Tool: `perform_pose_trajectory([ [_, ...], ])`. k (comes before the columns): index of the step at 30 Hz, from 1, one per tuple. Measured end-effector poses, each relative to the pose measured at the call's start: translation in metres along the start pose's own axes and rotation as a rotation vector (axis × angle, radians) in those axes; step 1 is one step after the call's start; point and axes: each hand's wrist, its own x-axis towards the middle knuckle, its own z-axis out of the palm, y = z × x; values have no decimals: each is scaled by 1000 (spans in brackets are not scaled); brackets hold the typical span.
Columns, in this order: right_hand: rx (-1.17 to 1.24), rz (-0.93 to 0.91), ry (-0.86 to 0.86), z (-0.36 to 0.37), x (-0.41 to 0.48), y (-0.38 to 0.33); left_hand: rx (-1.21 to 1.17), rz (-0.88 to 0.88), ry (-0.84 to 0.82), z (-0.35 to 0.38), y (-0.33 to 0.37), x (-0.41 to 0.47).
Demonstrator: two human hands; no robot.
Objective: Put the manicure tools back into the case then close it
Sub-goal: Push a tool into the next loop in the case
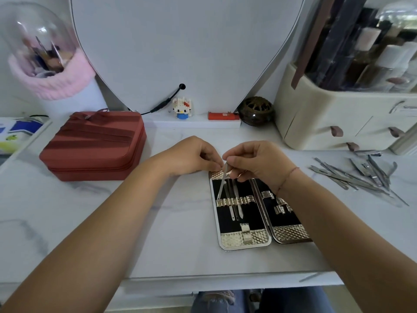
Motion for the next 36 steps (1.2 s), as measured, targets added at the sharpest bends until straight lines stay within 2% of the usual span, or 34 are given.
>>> perform_pose_trajectory([
  [18,-225,44,14,15,20,3,-80,-72,-18,-10,-3,-2],
  [26,-408,-48,55,15,19,8,-75,-80,-11,-9,-7,-1],
  [29,-539,-97,29,10,17,8,-65,-73,-12,-9,-8,0],
  [36,-683,-155,-107,0,12,6,-27,-63,-72,-11,-12,1],
])
